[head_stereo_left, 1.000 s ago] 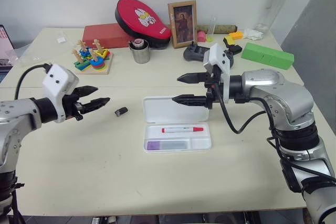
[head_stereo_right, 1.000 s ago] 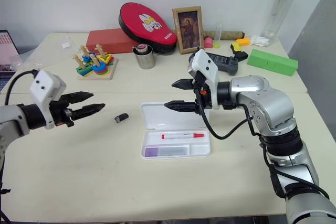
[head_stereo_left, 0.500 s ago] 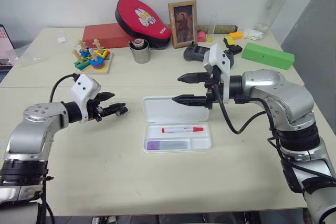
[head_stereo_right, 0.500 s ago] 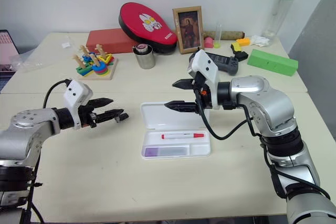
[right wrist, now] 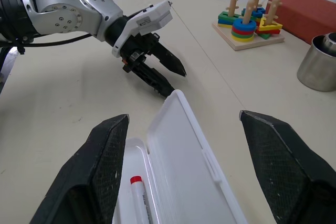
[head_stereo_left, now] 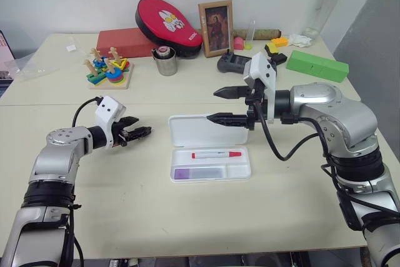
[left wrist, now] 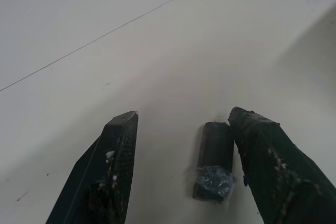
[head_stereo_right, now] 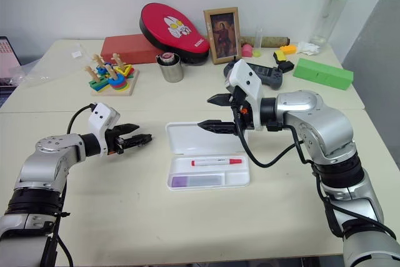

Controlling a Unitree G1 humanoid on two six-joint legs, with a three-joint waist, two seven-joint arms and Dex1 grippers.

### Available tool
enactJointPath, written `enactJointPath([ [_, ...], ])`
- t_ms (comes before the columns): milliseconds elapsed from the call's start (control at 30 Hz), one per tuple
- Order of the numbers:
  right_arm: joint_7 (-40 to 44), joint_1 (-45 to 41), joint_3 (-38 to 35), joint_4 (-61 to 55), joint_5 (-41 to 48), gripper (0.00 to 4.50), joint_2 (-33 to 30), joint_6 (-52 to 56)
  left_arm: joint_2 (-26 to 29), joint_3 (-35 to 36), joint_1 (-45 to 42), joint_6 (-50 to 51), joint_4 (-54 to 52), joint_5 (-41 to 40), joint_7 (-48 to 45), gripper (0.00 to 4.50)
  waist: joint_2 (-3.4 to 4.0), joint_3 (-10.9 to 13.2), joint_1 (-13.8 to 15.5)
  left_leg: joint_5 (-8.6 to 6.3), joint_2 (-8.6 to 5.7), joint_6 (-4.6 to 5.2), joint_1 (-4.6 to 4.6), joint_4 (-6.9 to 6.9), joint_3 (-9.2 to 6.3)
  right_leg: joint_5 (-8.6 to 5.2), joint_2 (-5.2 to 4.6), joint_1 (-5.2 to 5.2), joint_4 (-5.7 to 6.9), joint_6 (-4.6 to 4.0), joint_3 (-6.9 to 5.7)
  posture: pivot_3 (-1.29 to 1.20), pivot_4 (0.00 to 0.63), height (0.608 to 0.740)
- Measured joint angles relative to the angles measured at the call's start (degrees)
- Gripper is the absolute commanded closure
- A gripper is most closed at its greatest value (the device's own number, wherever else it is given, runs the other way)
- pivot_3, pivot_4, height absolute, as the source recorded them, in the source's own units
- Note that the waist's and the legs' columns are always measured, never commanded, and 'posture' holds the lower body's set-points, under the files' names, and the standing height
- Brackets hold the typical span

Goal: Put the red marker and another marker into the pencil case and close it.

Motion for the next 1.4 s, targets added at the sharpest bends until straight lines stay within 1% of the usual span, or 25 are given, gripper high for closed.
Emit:
enactJointPath([
  [300, -0.4, 0.0, 0.0, 0.0, 0.0, 0.97, -0.1, 0.0, -2.2, -0.2, -1.3, -1.0, 2.0, 1.3, -0.1, 1.56, 0.0, 0.0, 0.0, 0.0, 0.0, 0.0, 0.0, 0.01, -0.01, 0.0, 0.0, 0.01, 0.02, 0.0, -0.01, 0.0, 0.15, 0.74],
  [500, -0.5, 0.0, 0.0, 0.0, 0.0, 0.97, -0.1, 0.0, -2.2, -1.9, -1.3, -1.1, 2.0, 2.5, -1.3, 1.56, 0.0, 0.0, 0.0, 0.0, 0.0, 0.0, 0.0, 0.02, -0.01, 0.0, 0.0, 0.01, 0.02, 0.0, -0.01, 0.0, 0.15, 0.74],
  [700, -0.5, 0.0, 0.0, 0.0, 0.1, 0.97, -0.1, 0.1, -1.9, -1.9, -0.7, -0.8, 1.2, 2.8, -1.6, 1.56, 0.0, 0.0, 0.0, 0.0, 0.0, 0.0, 0.01, 0.01, -0.01, 0.0, 0.0, 0.01, 0.01, 0.0, -0.01, 0.0, 0.15, 0.74],
  [733, -0.5, 0.0, 0.0, 0.0, 0.1, 0.97, -0.1, 0.1, -1.8, -1.9, -0.6, -0.8, 1.1, 2.8, -1.6, 1.92, 0.0, 0.0, 0.0, 0.0, 0.0, 0.0, 0.01, 0.01, -0.01, 0.0, 0.0, 0.01, 0.01, 0.0, -0.01, 0.0, 0.15, 0.74],
  [767, -0.5, 0.0, 0.0, 0.0, 0.1, 0.97, -0.1, 0.1, -1.8, -1.8, -0.5, -0.7, 0.9, 2.8, -1.6, 1.95, 0.0, 0.0, 0.0, 0.0, 0.0, 0.0, 0.01, 0.01, -0.01, 0.0, 0.0, 0.01, 0.01, 0.0, -0.01, 0.0, 0.15, 0.74],
  [800, -0.5, 0.0, 0.0, 0.0, 0.1, 0.97, -0.1, 0.1, -1.7, -1.8, -0.3, -0.6, 0.7, 2.8, -1.6, 2.22, 0.0, 0.0, 0.0, 0.0, 0.0, 0.0, 0.01, 0.01, -0.01, 0.0, 0.0, 0.01, 0.01, 0.0, -0.01, 0.0, 0.15, 0.74],
  [900, -0.5, 0.0, 0.0, 0.0, 0.0, 0.97, -0.1, 0.1, -1.3, -1.8, 0.2, -0.1, 0.0, 2.9, -1.6, 2.8, 0.0, 0.0, 0.0, 0.0, 0.0, 0.0, 0.01, 0.01, -0.01, 0.0, 0.0, 0.01, 0.01, 0.0, -0.01, 0.0, 0.15, 0.74],
  [933, -0.5, 0.0, 0.0, 0.0, 0.0, 0.97, -0.1, 0.1, -1.2, -1.8, 0.2, 0.1, -0.1, 2.9, -1.7, 2.9, 0.0, 0.0, 0.0, 0.0, 0.0, 0.0, 0.01, 0.01, -0.01, 0.0, 0.0, 0.01, 0.01, 0.0, -0.01, 0.0, 0.15, 0.74],
  [1067, -0.6, 0.0, 0.0, 0.0, 0.0, 0.97, -0.1, 0.1, -0.8, -1.7, 0.7, 0.8, -0.8, 2.8, -2.5, 3.54, 0.0, 0.0, 0.0, 0.0, 0.0, 0.0, 0.01, 0.01, -0.01, 0.0, 0.0, 0.01, 0.01, 0.0, -0.01, 0.0, 0.15, 0.74],
  [1100, -0.6, 0.0, 0.0, 0.0, 0.0, 0.97, -0.1, 0.1, -0.7, -1.6, 0.9, 1.1, -1.0, 2.8, -2.6, 3.62, 0.0, 0.0, 0.0, 0.0, 0.0, 0.0, 0.01, 0.01, -0.01, 0.0, 0.0, 0.01, 0.01, 0.0, 0.0, 0.0, 0.15, 0.74],
  [1133, -0.6, 0.0, 0.0, 0.0, 0.0, 0.97, -0.1, 0.1, -0.7, -1.5, 1.0, 1.3, -1.2, 2.8, -2.6, 3.87, 0.0, 0.0, 0.0, 0.0, 0.0, 0.0, 0.01, 0.01, -0.01, 0.0, 0.0, 0.01, 0.01, 0.0, -0.01, 0.0, 0.15, 0.74],
  [1200, -0.6, 0.0, 0.0, 0.0, 0.0, 0.97, -0.1, 0.1, -0.7, -1.3, 1.2, 1.6, -1.6, 2.8, -2.7, 4.06, 0.0, 0.0, 0.0, 0.0, 0.0, 0.0, 0.01, 0.01, -0.01, 0.0, 0.0, 0.01, 0.01, 0.0, -0.01, 0.0, 0.15, 0.74],
  [1400, -0.5, 0.0, 0.0, 0.0, 0.0, 0.97, -0.1, 0.1, -0.5, -1.1, 1.8, 2.5, -2.7, 2.7, -2.8, 4.07, 0.0, 0.0, 0.0, 0.0, 0.0, 0.0, 0.01, 0.01, -0.01, 0.0, 0.0, 0.01, 0.01, 0.0, 0.0, 0.0, 0.15, 0.74],
])
